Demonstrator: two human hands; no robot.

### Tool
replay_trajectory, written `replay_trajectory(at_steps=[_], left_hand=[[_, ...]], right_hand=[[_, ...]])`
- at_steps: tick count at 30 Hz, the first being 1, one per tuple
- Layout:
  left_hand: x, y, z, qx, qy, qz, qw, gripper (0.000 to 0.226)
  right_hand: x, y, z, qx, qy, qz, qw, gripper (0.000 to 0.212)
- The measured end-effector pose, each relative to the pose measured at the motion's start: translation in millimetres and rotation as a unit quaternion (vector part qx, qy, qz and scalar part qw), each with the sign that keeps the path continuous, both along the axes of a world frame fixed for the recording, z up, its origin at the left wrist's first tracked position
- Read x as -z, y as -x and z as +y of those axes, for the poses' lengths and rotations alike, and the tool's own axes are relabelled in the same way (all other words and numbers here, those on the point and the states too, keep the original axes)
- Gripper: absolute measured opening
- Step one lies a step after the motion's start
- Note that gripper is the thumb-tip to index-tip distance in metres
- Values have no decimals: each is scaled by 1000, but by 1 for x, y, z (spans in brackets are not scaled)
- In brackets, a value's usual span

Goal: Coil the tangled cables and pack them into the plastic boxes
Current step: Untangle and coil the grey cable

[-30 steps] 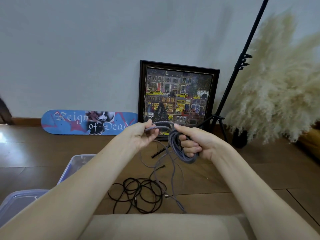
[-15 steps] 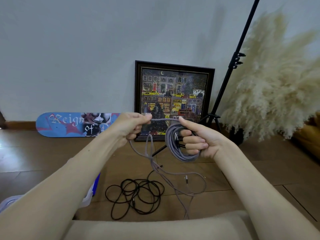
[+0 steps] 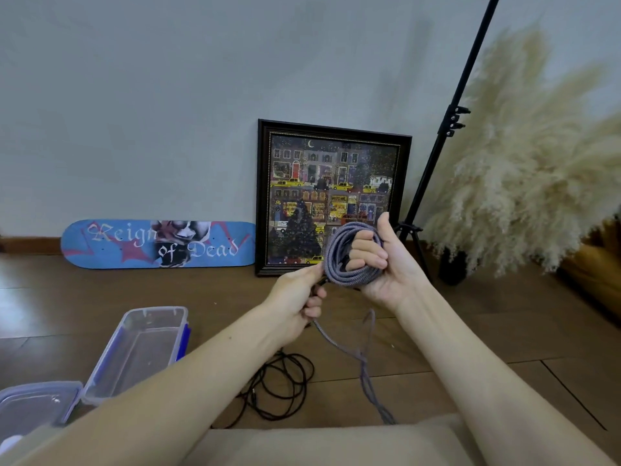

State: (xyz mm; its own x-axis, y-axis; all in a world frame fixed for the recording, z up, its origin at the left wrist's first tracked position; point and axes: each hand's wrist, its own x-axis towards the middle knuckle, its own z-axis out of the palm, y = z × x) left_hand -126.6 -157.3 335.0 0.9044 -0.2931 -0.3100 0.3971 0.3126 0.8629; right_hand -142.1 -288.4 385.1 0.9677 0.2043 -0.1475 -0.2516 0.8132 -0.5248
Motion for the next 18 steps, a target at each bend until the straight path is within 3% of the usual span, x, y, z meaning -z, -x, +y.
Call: replay_trajectory(at_steps=[6, 9, 12, 14, 16, 18], left_hand=[[3, 9, -4, 45, -56, -32, 997, 22], [5, 15, -6, 77, -137, -61, 986, 23], [4, 20, -8, 107, -204, -104, 968, 20], [2, 22, -8, 129, -228, -121, 957, 21], [-1, 23, -8, 144, -224, -117, 957, 21], [-6, 23, -8, 147, -207, -110, 961, 19]], right_hand=[[0, -4, -2, 76, -4, -24, 997, 48], [-3, -4, -1, 90, 75, -77, 990, 35], [-5, -3, 5, 78, 211, -139, 964, 24], [-3, -3, 10, 85, 337, -176, 921, 21], [1, -4, 12, 118, 517, -190, 826, 21], [5, -6, 12, 121, 634, -186, 741, 17]])
